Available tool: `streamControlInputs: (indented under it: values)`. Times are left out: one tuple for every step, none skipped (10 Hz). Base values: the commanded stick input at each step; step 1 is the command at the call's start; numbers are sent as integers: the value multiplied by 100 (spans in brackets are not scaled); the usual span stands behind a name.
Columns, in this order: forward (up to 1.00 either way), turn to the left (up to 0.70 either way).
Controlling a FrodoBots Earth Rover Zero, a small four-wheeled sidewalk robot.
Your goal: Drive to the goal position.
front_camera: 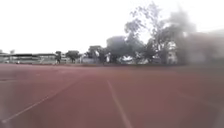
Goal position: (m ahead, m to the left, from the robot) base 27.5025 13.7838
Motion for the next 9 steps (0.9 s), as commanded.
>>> streamControlInputs:
  values:
    - [70, 0]
    - [70, 0]
    - [70, 0]
    - [70, 0]
    - [70, 0]
    - [70, 0]
    - [70, 0]
    - [70, 0]
    - [70, 0]
